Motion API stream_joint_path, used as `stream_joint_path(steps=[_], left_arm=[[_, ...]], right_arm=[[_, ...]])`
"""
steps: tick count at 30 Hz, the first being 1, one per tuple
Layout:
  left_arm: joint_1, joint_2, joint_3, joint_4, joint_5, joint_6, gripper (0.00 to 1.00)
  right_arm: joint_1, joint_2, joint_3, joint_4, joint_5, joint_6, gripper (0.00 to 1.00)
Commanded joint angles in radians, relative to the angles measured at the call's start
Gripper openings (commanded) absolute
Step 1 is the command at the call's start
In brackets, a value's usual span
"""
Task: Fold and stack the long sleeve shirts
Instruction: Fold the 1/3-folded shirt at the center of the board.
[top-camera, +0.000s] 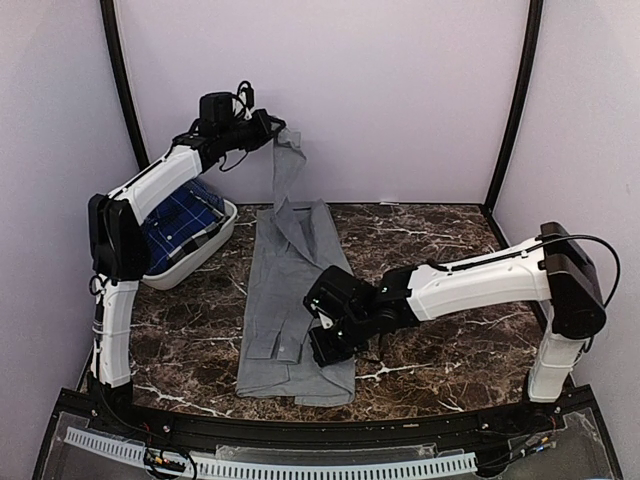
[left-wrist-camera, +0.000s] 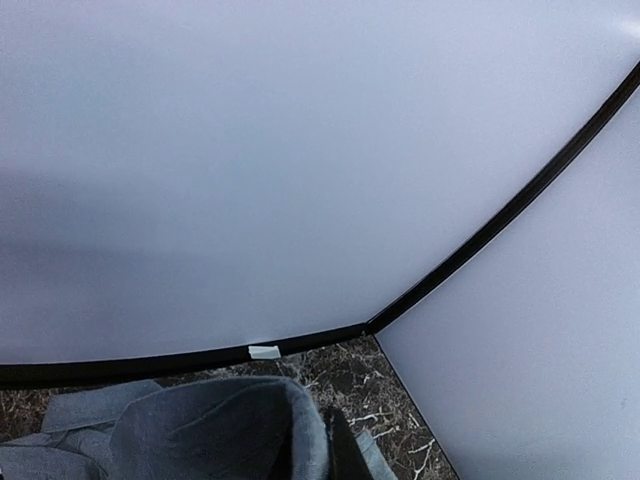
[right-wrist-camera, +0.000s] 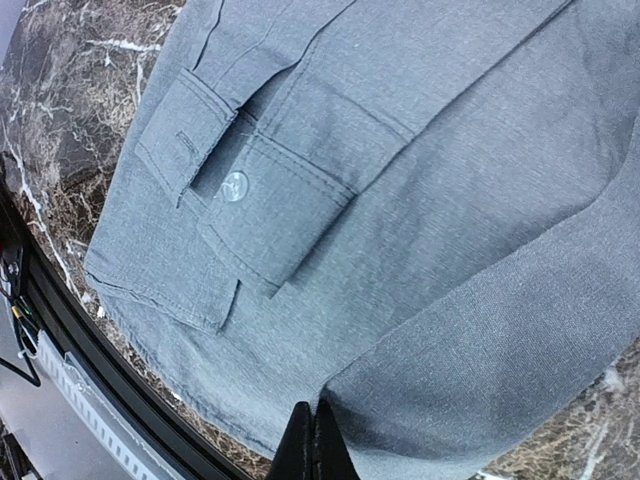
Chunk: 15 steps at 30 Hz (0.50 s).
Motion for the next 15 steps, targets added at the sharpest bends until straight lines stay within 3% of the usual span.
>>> stream_joint_path(steps=[1, 15], left_arm=[[0.021, -0.081, 0.047, 0.137, 0.026, -0.051, 0.00], [0.028, -0.078, 0.047, 0.123, 0.015, -0.054, 0.00]], right_arm=[[0.020, 0.017, 0.013, 0.087, -0.061, -0.006, 0.00], [0.030, -0.007, -0.029, 0.156, -0.078, -0.006, 0.00]])
